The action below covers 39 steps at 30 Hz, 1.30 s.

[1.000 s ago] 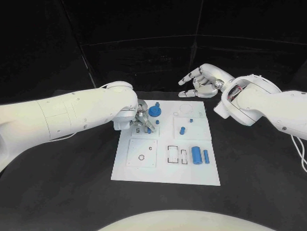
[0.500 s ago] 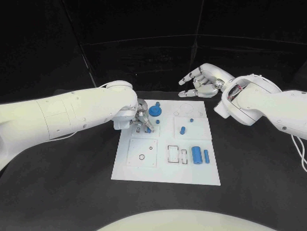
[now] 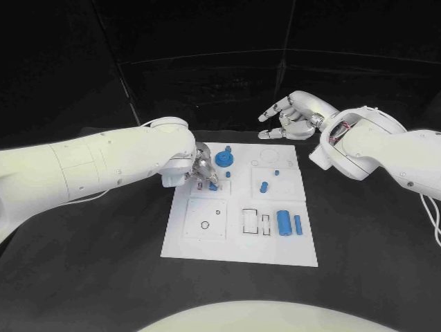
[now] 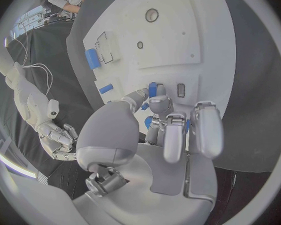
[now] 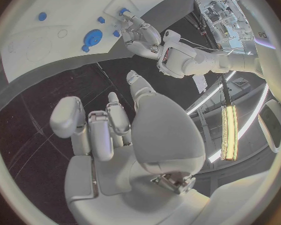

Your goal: Assemble the parts on the task board

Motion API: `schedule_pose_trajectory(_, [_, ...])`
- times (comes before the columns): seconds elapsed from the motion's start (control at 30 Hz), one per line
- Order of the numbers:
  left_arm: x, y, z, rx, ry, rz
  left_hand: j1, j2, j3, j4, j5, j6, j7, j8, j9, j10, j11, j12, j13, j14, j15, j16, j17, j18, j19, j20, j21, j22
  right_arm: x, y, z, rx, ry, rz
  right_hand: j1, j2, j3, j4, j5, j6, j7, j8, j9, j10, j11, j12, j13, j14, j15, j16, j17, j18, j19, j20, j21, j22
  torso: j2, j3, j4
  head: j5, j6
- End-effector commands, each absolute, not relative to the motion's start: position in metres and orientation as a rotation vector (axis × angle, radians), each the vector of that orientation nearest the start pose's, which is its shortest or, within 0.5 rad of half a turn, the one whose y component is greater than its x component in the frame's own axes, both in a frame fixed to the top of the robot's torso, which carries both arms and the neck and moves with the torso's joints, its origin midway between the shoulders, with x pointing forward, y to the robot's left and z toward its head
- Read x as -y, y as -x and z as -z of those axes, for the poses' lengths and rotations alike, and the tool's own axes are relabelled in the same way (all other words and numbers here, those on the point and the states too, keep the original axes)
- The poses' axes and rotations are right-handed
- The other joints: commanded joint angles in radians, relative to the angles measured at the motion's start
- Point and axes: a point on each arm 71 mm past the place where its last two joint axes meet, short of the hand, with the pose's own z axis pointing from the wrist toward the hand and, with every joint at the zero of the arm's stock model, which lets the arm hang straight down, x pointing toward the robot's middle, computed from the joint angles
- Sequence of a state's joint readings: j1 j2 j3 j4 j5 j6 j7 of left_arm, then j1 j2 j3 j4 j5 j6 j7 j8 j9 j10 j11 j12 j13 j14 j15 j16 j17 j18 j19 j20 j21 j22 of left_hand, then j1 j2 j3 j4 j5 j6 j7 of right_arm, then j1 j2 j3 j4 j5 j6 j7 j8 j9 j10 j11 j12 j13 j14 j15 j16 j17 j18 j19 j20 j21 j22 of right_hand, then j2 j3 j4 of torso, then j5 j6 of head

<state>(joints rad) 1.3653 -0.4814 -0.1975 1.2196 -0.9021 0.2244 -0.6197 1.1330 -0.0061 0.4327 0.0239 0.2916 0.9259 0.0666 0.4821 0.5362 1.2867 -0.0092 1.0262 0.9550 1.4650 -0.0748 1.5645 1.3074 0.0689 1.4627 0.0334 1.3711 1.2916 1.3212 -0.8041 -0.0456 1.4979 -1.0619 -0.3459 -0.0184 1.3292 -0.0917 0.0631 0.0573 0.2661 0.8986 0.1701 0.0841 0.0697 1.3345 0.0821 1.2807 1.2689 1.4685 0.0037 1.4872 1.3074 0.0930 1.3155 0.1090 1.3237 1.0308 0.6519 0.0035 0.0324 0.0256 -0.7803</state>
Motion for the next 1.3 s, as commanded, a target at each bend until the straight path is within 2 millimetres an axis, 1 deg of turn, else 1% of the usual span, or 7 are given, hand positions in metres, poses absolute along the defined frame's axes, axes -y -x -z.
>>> schedule_pose_trajectory(0.03, [-0.125, -0.526, 0.214, -2.433, 0.152, 0.338, -0.021, -0.008, 0.157, -0.114, 0.017, -0.003, 0.004, 0.011, 0.012, 0.009, -0.001, -0.004, 0.001, 0.106, 0.004, 0.006, 0.263, -0.007, 0.005, 0.002, 0.006, 0.002, 0.188, -0.509, 0.126, -1.610, -0.121, -0.899, 0.005, 0.004, -0.005, 0.000, 0.004, 0.004, -0.001, 0.006, 0.001, -0.003, -0.002, -0.001, 0.001, 0.064, -0.002, -0.004, 0.098, 0.011, -0.004, -0.001, -0.004, 0.000, 0.000, 0.0003, -0.0011, 0.002, 0.000])
schedule_pose_trajectory(0.3, [-0.126, -0.525, 0.213, -2.397, 0.185, 0.380, -0.034, -0.025, 0.202, -0.123, 0.040, -0.004, 0.000, 0.028, 0.030, 0.016, -0.003, 0.000, 0.005, 0.106, 0.001, 0.006, 0.263, -0.008, 0.006, 0.002, 0.007, 0.006, 0.189, -0.510, 0.126, -1.611, -0.121, -0.898, 0.004, 0.004, -0.007, 0.001, 0.005, 0.004, -0.002, 0.007, 0.001, -0.003, -0.002, 0.000, 0.001, 0.064, -0.002, -0.004, 0.098, 0.012, -0.004, -0.001, -0.004, -0.001, 0.000, 0.0005, -0.0011, 0.005, 0.002])
schedule_pose_trajectory(0.5, [-0.130, -0.524, 0.212, -2.355, 0.215, 0.415, -0.042, -0.039, 0.227, -0.128, 0.077, -0.001, -0.001, 0.039, 0.042, 0.025, -0.005, 0.004, 0.010, 0.106, 0.000, 0.006, 0.263, -0.009, 0.008, 0.001, 0.010, 0.011, 0.189, -0.510, 0.127, -1.610, -0.122, -0.896, 0.003, 0.004, -0.008, 0.002, 0.005, 0.004, -0.002, 0.007, 0.001, -0.002, -0.002, 0.000, 0.001, 0.064, -0.002, -0.005, 0.097, 0.012, -0.004, -0.002, -0.005, -0.001, 0.000, 0.0012, -0.0013, 0.006, 0.002])
schedule_pose_trajectory(0.7, [-0.133, -0.520, 0.211, -2.324, 0.235, 0.440, -0.045, -0.047, 0.237, -0.130, 0.096, 0.001, -0.003, 0.045, 0.049, 0.029, -0.006, 0.006, 0.012, 0.106, -0.001, 0.006, 0.263, -0.009, 0.009, 0.000, 0.011, 0.013, 0.190, -0.510, 0.127, -1.610, -0.123, -0.894, 0.001, 0.004, -0.010, 0.004, 0.005, 0.004, -0.002, 0.007, 0.001, -0.002, -0.002, 0.000, 0.001, 0.064, -0.002, -0.005, 0.097, 0.012, -0.004, -0.002, -0.005, -0.002, 0.001, 0.0008, -0.0014, 0.005, 0.001])
schedule_pose_trajectory(0.83, [-0.137, -0.517, 0.211, -2.298, 0.237, 0.445, -0.053, -0.063, 0.242, -0.129, 0.153, 0.006, -0.005, 0.053, 0.057, 0.035, -0.008, 0.007, 0.014, 0.106, -0.003, 0.006, 0.263, -0.010, 0.010, -0.001, 0.012, 0.016, 0.191, -0.511, 0.127, -1.610, -0.125, -0.891, 0.001, 0.004, -0.010, 0.004, 0.005, 0.004, -0.002, 0.007, 0.001, -0.002, -0.002, 0.000, 0.001, 0.064, -0.002, -0.005, 0.097, 0.012, -0.004, -0.002, -0.005, -0.002, 0.000, 0.0012, -0.0015, 0.003, -0.001])
schedule_pose_trajectory(0.9, [-0.140, -0.516, 0.212, -2.283, 0.236, 0.442, -0.054, -0.067, 0.242, -0.128, 0.165, 0.008, -0.006, 0.055, 0.060, 0.037, -0.009, 0.007, 0.014, 0.106, -0.004, 0.006, 0.263, -0.010, 0.011, -0.002, 0.013, 0.018, 0.192, -0.511, 0.127, -1.610, -0.126, -0.889, 0.001, 0.004, -0.010, 0.004, 0.005, 0.004, -0.002, 0.007, 0.001, -0.002, -0.002, 0.000, 0.001, 0.064, -0.002, -0.005, 0.097, 0.012, -0.004, -0.002, -0.005, -0.002, 0.000, 0.0011, -0.0013, 0.004, -0.001])
schedule_pose_trajectory(1.3, [-0.152, -0.511, 0.221, -2.246, 0.277, 0.395, -0.053, -0.071, 0.243, -0.130, 0.175, 0.011, -0.008, 0.058, 0.063, 0.040, -0.011, 0.010, 0.017, 0.106, -0.005, 0.006, 0.263, -0.010, 0.011, -0.003, 0.014, 0.019, 0.194, -0.512, 0.127, -1.609, -0.128, -0.885, 0.001, 0.004, -0.010, 0.004, 0.005, 0.004, -0.002, 0.007, 0.001, -0.002, -0.002, 0.000, 0.001, 0.064, -0.002, -0.005, 0.097, 0.012, -0.004, -0.002, -0.005, -0.002, 0.001, 0.0008, -0.0014, 0.009, -0.005])
